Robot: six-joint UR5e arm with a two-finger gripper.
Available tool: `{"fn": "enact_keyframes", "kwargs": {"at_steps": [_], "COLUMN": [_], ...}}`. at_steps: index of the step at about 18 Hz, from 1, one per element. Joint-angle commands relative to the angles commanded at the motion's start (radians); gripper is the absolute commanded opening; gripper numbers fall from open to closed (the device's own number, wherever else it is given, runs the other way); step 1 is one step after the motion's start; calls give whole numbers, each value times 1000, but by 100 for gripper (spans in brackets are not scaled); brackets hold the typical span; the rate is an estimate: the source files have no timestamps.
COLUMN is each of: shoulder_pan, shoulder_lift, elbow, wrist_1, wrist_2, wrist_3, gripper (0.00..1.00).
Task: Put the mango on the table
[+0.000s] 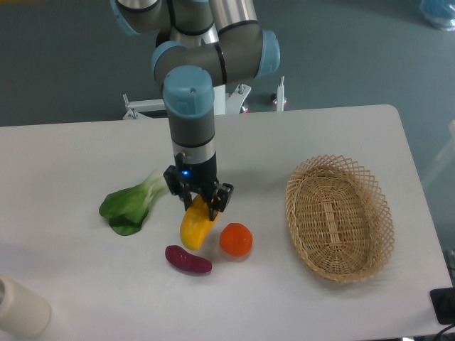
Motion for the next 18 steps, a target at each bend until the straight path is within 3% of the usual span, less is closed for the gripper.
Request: {"fn": "enact_keyframes", "kwargs": {"at_steps": [4, 6, 11, 15, 18], "shoulder_pan": [-84, -109, -207, -241, -247], "shoulder_lift": [-69, -121, -229, -282, -284], "elbow": [64, 112, 207, 235, 236], "wrist_1": [0, 0, 0, 0, 2], "wrist_2": [8, 12, 126, 130, 129], "wrist_3": [-37, -135, -251, -290, -289], "gripper": [49, 49, 49, 49, 49]}}
